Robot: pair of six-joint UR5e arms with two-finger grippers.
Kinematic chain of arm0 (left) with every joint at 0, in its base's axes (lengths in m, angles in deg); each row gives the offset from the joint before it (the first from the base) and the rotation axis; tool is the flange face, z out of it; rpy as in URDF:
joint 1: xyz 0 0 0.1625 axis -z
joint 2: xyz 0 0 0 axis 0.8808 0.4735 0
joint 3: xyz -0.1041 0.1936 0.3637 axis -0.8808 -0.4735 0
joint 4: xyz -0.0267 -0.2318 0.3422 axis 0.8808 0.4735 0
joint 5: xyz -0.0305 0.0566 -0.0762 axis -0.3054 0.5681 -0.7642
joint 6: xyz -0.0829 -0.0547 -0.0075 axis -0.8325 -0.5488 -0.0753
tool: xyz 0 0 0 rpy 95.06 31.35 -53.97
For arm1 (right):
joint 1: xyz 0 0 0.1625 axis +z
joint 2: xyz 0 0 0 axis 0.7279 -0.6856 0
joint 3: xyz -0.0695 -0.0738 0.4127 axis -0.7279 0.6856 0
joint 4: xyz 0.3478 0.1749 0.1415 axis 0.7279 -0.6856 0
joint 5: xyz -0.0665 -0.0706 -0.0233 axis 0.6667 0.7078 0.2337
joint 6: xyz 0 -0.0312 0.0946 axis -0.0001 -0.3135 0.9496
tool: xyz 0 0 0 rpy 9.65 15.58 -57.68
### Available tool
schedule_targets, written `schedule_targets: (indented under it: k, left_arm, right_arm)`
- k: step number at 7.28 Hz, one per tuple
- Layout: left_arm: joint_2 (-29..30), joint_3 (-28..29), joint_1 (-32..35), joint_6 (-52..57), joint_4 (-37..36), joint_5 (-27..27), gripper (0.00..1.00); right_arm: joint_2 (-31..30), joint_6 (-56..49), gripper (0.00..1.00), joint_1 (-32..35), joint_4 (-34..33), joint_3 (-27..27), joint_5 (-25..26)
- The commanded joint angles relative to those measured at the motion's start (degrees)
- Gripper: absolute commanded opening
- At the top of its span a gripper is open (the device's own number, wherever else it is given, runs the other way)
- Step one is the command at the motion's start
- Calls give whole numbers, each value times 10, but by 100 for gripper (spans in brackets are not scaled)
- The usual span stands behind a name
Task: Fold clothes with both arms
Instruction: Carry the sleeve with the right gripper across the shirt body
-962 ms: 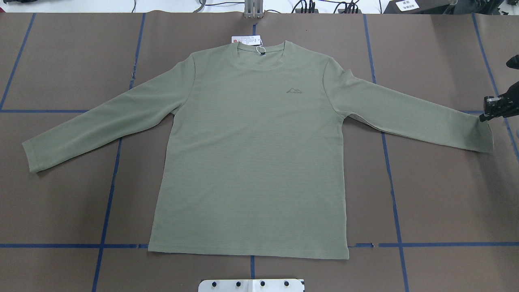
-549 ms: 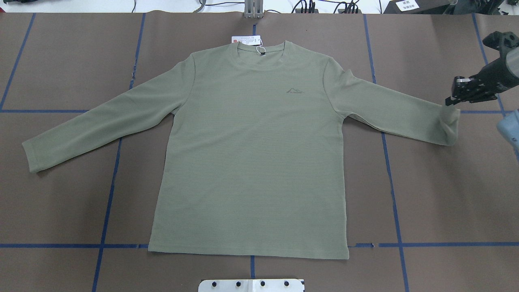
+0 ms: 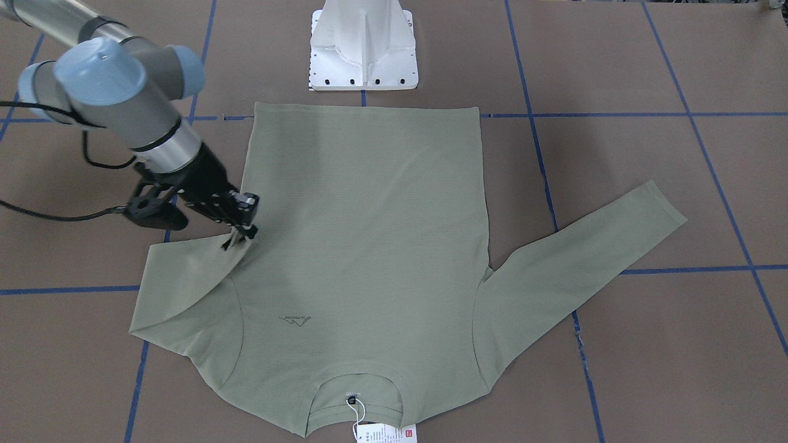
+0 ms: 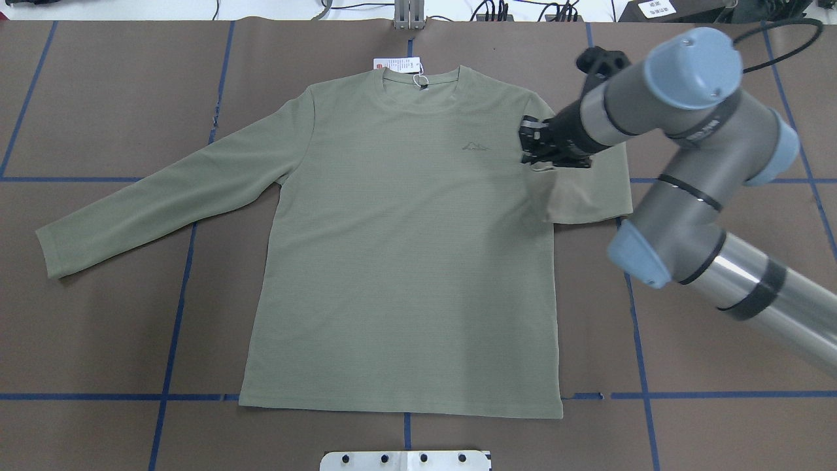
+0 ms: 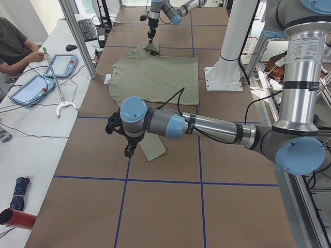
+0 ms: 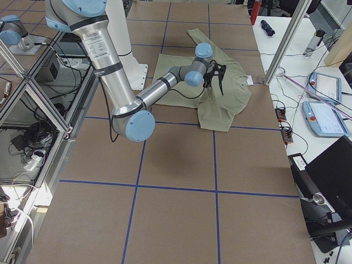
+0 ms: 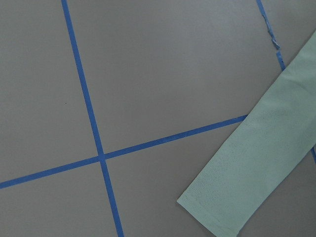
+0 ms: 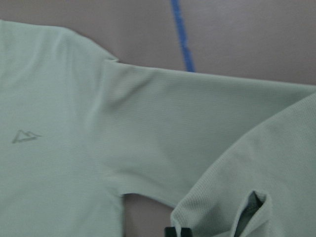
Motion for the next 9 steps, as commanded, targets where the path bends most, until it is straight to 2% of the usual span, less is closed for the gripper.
schedule_targets:
  k: [1,3,4,5,7,8,9]
  left_arm:
    - [0,-5,0,0,0,0,100]
    - [0,-4,-1,-1,1,1,100]
    - [0,-4,-1,-1,1,1,100]
    - [0,-4,-1,-1,1,1,100]
    - [1,3,-7,-2,8,0,100]
    - [1,6,-24,-4,13,1,100]
    - [4,27,-51,-41,30,2,100]
  right_arm:
    - [209,73,0,-81,-88,102,82]
    - [347,79,0,-123,77,353,109]
    - [354,79,0,-133,94,381,117]
    - [363,79,0,-151,96,395,147]
    - [394,78,99,-168,110,439,183]
    - [412,78,100,-168,111,462,184]
    - [417,78,100,-167,111,462,184]
